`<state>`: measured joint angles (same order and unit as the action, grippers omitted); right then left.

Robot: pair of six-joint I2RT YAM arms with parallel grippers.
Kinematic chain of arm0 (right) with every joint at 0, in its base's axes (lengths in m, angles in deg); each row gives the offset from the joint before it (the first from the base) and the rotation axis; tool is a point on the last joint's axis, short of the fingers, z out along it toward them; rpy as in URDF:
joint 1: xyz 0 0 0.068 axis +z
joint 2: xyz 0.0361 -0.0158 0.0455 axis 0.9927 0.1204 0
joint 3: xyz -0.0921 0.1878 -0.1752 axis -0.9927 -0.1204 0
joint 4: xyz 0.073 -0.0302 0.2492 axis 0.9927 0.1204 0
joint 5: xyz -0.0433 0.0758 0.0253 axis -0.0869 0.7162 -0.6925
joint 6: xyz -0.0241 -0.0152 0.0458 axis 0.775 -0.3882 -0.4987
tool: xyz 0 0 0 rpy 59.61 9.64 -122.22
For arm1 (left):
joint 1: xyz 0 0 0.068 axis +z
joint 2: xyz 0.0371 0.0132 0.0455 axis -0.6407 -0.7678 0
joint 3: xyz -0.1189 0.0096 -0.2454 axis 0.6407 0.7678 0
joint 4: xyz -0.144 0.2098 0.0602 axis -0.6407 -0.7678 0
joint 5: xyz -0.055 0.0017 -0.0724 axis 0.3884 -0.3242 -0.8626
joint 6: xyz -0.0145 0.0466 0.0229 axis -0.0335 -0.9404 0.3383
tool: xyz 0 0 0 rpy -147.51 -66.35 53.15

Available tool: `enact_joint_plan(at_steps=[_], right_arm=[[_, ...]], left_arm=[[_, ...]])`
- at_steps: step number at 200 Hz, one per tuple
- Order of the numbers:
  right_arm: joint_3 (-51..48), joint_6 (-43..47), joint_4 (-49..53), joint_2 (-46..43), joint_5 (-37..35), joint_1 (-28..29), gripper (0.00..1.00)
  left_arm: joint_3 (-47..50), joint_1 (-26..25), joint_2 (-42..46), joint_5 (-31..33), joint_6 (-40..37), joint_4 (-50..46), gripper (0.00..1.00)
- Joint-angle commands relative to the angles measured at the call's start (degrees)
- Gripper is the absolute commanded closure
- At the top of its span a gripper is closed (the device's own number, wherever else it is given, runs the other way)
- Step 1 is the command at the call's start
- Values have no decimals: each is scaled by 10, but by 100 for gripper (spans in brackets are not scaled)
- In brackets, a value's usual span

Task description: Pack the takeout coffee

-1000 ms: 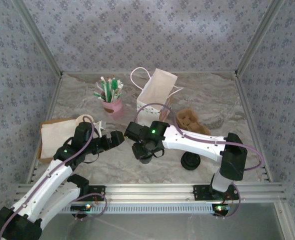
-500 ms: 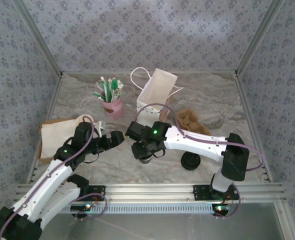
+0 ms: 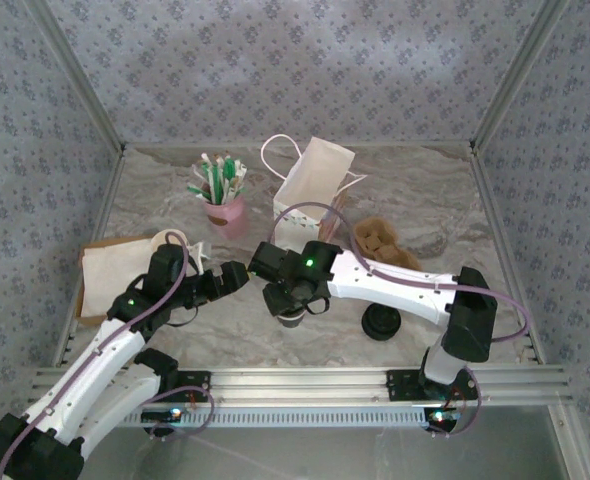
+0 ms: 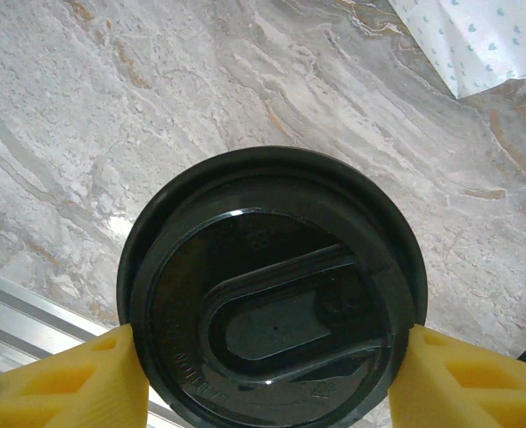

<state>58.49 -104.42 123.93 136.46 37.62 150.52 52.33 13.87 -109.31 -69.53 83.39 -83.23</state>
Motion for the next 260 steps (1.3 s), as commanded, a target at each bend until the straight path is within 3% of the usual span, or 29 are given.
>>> enact_joint_plan(at_steps=[1, 75, 260], right_arm=[[11, -10, 33, 9, -22, 4, 36], [-28, -13, 1, 9, 22, -1, 36], [-39, -12, -19, 14, 38, -7, 36]], left_arm=[[0, 3, 4, -8, 3, 13, 0], [-3, 3, 0, -9, 3, 13, 1], [3, 3, -3, -11, 3, 20, 1]])
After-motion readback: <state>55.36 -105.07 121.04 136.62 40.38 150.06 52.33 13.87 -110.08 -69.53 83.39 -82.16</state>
